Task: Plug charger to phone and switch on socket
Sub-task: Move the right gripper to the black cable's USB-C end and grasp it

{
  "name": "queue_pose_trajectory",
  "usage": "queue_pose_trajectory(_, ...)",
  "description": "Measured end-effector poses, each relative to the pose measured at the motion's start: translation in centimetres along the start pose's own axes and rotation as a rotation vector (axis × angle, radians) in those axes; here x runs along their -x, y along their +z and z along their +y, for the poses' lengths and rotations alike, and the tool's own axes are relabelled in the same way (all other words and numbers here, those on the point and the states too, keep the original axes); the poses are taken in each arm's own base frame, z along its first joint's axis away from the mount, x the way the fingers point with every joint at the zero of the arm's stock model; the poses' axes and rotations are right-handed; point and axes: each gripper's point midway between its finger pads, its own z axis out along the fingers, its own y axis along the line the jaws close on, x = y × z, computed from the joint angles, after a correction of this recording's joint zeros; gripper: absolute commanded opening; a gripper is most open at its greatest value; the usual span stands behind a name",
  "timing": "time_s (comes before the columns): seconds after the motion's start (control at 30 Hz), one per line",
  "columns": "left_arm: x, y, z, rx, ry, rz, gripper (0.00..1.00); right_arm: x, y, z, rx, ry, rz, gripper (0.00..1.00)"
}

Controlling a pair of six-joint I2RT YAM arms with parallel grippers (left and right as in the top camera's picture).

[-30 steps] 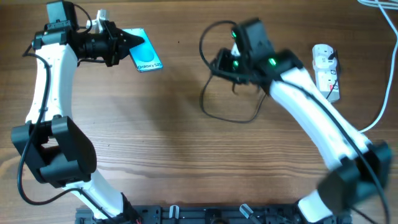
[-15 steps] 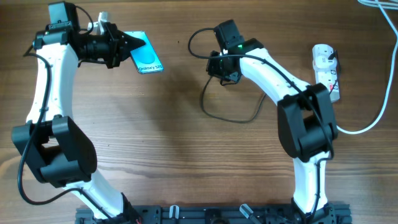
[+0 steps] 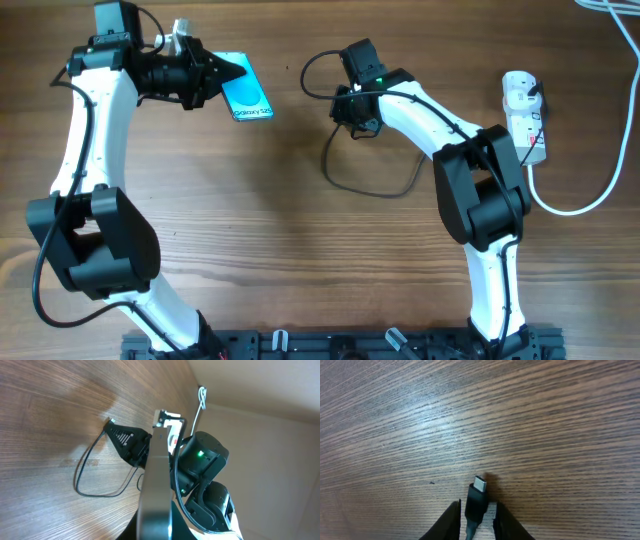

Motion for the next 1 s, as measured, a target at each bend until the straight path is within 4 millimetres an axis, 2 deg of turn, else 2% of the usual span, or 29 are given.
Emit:
queue_pose_trajectory(0.07, -0.1, 0.0, 0.0, 0.001, -0.004, 0.002, 0.04, 0.2, 0.1, 0.1, 0.000, -0.004, -0.013, 0.20)
queue_pose_trajectory(0.13, -0.1, 0.0, 0.0, 0.001, -0.004, 0.002, 0.04, 0.2, 0.2, 0.3, -0.002, -0.009, -0.021, 0.13)
queue_pose_trajectory(0.17, -0.1, 0.0, 0.0, 0.001, -0.004, 0.002, 0.04, 0.2, 0.3, 0.4, -0.003, -0.013, -0.024, 0.05)
queue_pose_trajectory(0.37, -0.1, 0.0, 0.0, 0.001, -0.004, 0.002, 0.04, -0.5, 0.2, 0.4, -0.029, -0.047, -0.002, 0.04)
queue_pose_trajectory(0.6, -0.1, 0.0, 0.0, 0.001, -0.004, 0.002, 0.04, -2.5, -1.2, -2.1, -0.169, -0.130, 0.092, 0.04)
queue_pose_trajectory(0.73, -0.1, 0.0, 0.1, 0.002, -0.006, 0.003, 0.04, -3.6, -2.3, -4.4, -0.298, -0.165, 0.139, 0.05)
queue_pose_trajectory(0.87, -0.1, 0.0, 0.1, 0.002, -0.006, 0.003, 0.04, -3.9, -3.6, -7.2, -0.449, -0.187, 0.148, 0.05)
queue_pose_trajectory(1.0, -0.1, 0.0, 0.1, 0.002, -0.006, 0.003, 0.04, -3.6, -3.5, -7.1, -0.446, -0.191, 0.134, 0.05)
